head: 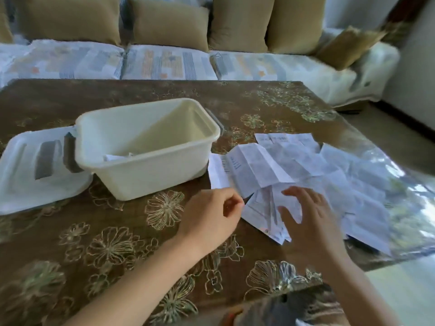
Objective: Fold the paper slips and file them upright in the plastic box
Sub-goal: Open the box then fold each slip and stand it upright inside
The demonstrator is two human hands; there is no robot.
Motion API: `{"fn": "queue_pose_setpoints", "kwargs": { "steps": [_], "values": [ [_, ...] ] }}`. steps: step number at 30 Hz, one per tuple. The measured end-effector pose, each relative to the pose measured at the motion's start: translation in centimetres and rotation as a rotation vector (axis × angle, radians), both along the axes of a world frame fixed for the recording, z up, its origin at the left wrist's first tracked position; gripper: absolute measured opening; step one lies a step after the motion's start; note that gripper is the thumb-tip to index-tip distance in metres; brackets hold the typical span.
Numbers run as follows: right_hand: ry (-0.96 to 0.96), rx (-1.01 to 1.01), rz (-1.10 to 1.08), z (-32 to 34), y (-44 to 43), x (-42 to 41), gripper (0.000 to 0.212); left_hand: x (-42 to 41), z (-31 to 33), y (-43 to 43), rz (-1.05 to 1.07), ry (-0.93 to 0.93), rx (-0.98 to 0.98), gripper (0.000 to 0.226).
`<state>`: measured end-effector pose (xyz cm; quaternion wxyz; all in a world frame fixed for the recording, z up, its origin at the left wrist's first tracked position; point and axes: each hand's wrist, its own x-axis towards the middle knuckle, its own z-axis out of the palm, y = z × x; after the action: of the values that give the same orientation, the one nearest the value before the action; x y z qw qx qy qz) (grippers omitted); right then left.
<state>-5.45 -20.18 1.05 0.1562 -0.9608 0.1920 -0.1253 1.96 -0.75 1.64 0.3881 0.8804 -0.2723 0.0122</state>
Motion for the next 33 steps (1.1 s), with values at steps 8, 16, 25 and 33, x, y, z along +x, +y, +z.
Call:
{"fn": "queue_pose_setpoints", "kwargs": {
  "steps": [8,16,25,33],
  "values": [
    [0.010,-0.060,0.185,-3.5,2.1,-3.1,0.065,-2.0,-1.9,0.1,-0.030,0.044,-0.020,0.013],
    [-0.193,0.139,0.307,-3.2,7.7,-2.9,0.040,-4.1,-2.9,6.3,0.009,-0.011,0.062,0.050],
    [-0.170,0.194,0.538,-2.4,12.4,-2.9,0.035,-5.8,-2.6,10.6,0.122,-0.146,0.159,0.027],
    [-0.076,0.380,0.479,-1.4,10.5,-2.3,0.038,-6.3,-2.0,12.7,0.227,0.106,-0.110,0.007]
  ]
}}
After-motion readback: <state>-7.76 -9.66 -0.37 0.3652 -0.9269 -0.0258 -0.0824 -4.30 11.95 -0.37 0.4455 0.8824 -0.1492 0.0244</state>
